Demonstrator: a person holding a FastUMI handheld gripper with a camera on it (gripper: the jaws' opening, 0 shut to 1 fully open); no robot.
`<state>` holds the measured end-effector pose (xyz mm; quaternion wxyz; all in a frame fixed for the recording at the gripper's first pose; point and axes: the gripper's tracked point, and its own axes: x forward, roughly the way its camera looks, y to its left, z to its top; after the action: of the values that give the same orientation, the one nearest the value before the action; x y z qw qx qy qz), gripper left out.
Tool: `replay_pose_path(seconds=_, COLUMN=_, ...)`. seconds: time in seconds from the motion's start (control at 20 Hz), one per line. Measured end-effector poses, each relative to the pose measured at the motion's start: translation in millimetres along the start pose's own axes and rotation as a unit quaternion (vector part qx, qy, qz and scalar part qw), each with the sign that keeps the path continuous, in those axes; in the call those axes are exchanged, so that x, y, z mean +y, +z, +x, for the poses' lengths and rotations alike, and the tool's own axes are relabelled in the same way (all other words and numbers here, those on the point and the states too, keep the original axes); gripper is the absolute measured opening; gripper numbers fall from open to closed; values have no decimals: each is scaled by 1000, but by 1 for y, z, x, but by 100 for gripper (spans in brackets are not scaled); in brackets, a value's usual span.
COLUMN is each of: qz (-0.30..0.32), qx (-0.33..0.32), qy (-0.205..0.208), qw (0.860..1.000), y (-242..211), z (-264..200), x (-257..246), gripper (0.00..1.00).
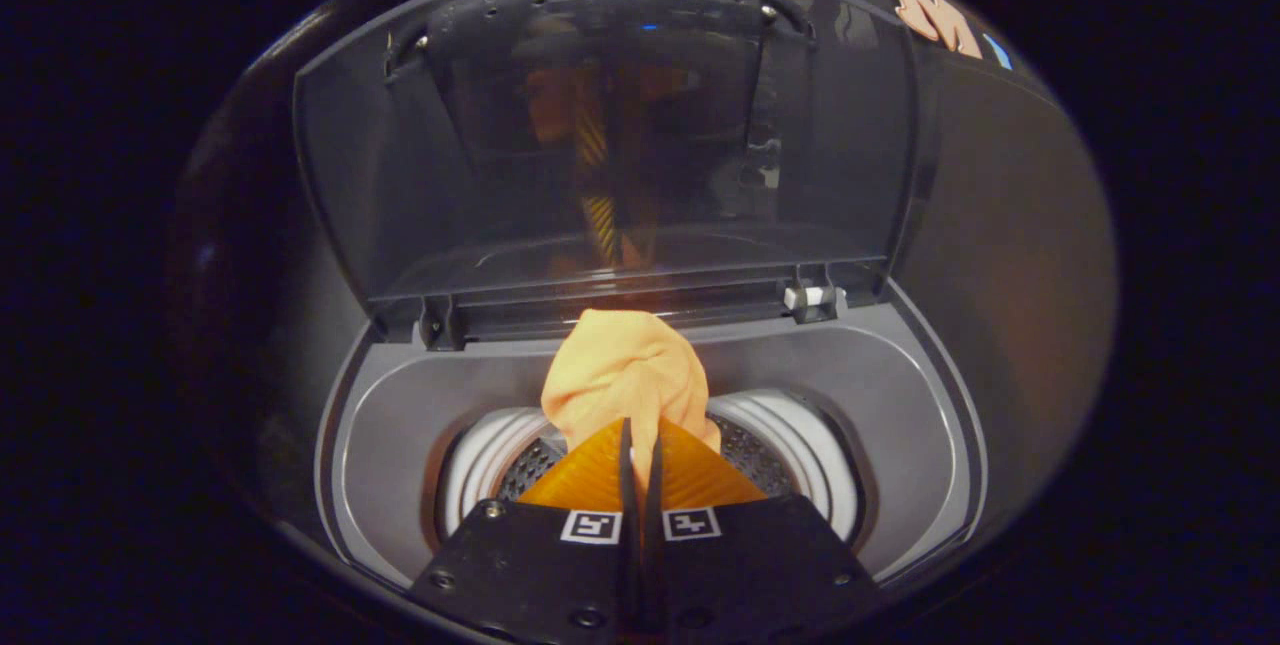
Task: Put the clothes into the washing machine and then close the washing machine lid.
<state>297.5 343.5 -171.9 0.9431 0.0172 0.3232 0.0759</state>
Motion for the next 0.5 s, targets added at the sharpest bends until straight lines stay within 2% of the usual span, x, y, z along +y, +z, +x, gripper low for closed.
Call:
replay_pose_path(seconds=0.15, qz=-5, qx=17, qy=-5, qw=1000, y=-10, z=-2, x=-1, gripper=5)
replay_pose_path(seconds=0.2, qz=-11, qx=12, qy=1, qw=1000, y=-9, z=-5, x=3, gripper=11)
replay_pose_path(seconds=0.3, qz=-3, qx=-3, qy=9, qw=1000, y=-1, z=-11, x=7, gripper=24)
replay_pose_path(seconds=0.5, qz=19, qx=-56, qy=17, qw=998, y=29, z=-43, x=11, gripper=64)
